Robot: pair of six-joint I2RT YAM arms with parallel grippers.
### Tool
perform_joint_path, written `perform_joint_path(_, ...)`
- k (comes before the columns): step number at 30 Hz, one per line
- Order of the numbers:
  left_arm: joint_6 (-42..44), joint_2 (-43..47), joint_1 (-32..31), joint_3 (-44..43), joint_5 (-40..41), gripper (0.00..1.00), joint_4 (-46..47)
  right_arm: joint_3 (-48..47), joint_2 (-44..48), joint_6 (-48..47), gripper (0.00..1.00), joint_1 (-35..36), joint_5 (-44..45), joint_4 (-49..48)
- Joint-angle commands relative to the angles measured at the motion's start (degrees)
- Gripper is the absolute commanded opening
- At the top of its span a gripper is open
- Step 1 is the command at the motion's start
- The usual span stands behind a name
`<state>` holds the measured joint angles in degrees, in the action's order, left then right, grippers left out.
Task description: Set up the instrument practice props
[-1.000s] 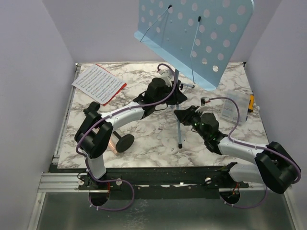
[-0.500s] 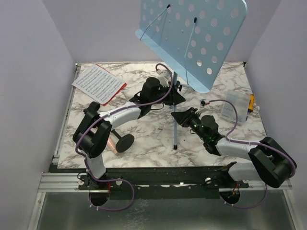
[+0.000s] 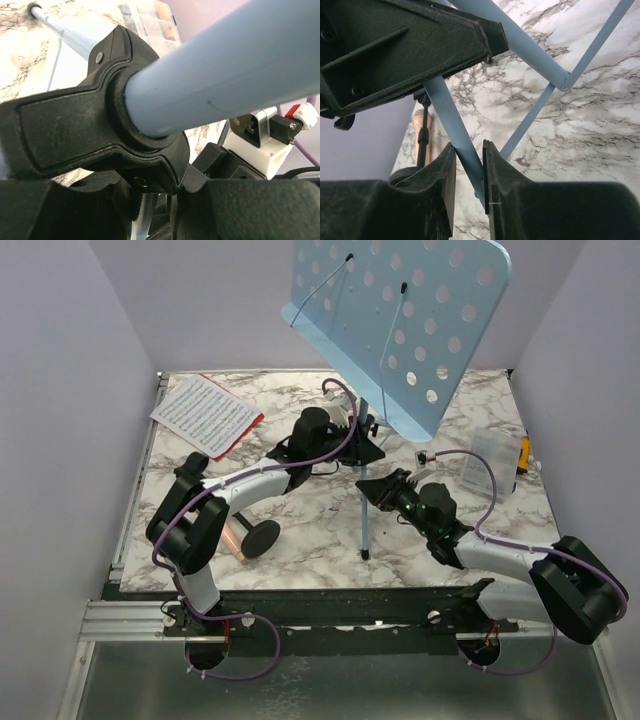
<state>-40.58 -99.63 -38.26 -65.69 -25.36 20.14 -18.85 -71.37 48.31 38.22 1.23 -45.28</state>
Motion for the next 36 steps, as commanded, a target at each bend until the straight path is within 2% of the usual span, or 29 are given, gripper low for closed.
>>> perform_joint_path(1,-7.8,-2.6,1.4,2.3,0.4,0.0,-7.9,2.6,3.9,-2.9,0.01,1.1,-1.5,17.9)
perform_joint_path(3,-7.8,-2.7,1.4,2.4,0.6,0.0,-7.9,-0.1,9.0,-8.3,0.08,1.2,1.7,24.5)
perform_joint_path(7,-7.1,-2.7,1.5,2.1,0.6,0.0,-8.3,-5.4,16.6,-18.4,0.38,0.3,4.7,35.6)
perform_joint_path(12,-6.5,-2.2,1.5,2.0,0.7,0.0,-8.3,-11.7,17.9,-25.3,0.71,-2.0,4.5,43.1)
perform_joint_path(14,-6.2,-1.9,1.5,1.9,1.0,0.0,-8.7,-12.1,18.1,-26.3,0.79,-2.6,3.8,43.5)
perform_joint_path(19,-5.0,-1.0,1.5,1.7,2.1,0.0,-9.5,-13.5,17.6,-25.3,0.83,-7.0,-0.7,42.7)
perform_joint_path(23,-5.2,-1.0,1.5,1.6,1.9,0.0,-9.6,-19.2,13.2,-22.7,0.8,-16.7,-20.1,40.3)
perform_joint_path(29,-5.6,-1.1,1.6,1.4,1.4,0.0,-9.6,-28.8,3.7,-16.7,0.79,-22.8,-37.4,38.4)
perform_joint_path(36,-6.1,-1.0,1.5,1.3,0.7,0.0,-9.6,-33.7,-5.7,-5.3,0.7,-24.4,-41.4,32.2)
